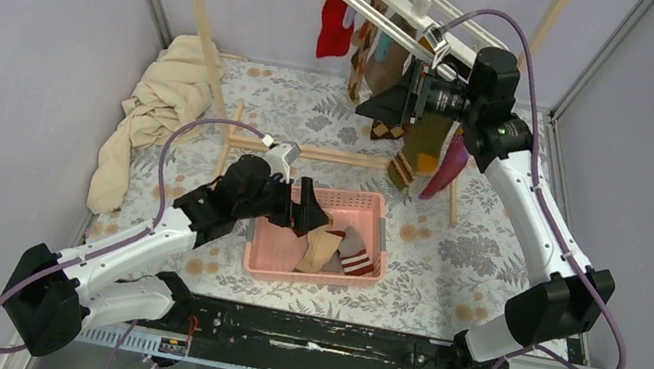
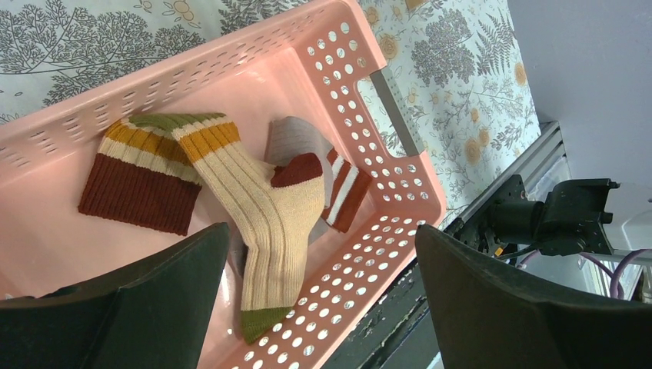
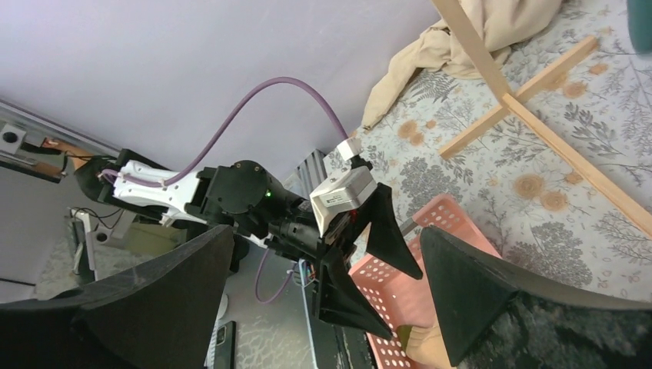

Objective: Remove the socks clipped to the hanger
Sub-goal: Adjust the hanger on the clothesline.

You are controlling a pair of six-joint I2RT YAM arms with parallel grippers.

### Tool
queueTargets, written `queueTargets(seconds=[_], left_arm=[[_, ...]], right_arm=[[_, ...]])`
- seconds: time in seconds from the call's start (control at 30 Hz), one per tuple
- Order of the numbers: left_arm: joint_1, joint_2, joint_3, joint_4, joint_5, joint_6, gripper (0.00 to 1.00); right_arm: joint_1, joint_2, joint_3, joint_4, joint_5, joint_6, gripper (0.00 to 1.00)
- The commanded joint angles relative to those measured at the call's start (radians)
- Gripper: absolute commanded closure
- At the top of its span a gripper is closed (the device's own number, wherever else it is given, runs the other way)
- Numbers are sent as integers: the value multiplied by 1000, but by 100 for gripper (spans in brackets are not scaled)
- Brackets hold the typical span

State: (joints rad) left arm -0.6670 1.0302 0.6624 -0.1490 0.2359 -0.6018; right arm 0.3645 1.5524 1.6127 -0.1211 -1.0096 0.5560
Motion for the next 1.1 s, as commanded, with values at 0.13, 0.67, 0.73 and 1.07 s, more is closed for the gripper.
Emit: queueTargets(seconds=[0.13, 0.67, 0.73, 1.07], left_arm=[[-5, 5, -27, 103, -2, -15, 1], [-8, -10, -52, 124, -4, -17, 1], [-7, -9, -54, 123, -4, -16, 1], [-8, 11, -51, 141, -6, -7, 1]], right_arm=[[-4, 26, 140, -259, -2, -55, 0], [-8, 70, 264, -409, 252, -104, 0], [-9, 62, 263, -413, 299, -110, 0], [-11, -131, -35, 31, 270, -126, 0]])
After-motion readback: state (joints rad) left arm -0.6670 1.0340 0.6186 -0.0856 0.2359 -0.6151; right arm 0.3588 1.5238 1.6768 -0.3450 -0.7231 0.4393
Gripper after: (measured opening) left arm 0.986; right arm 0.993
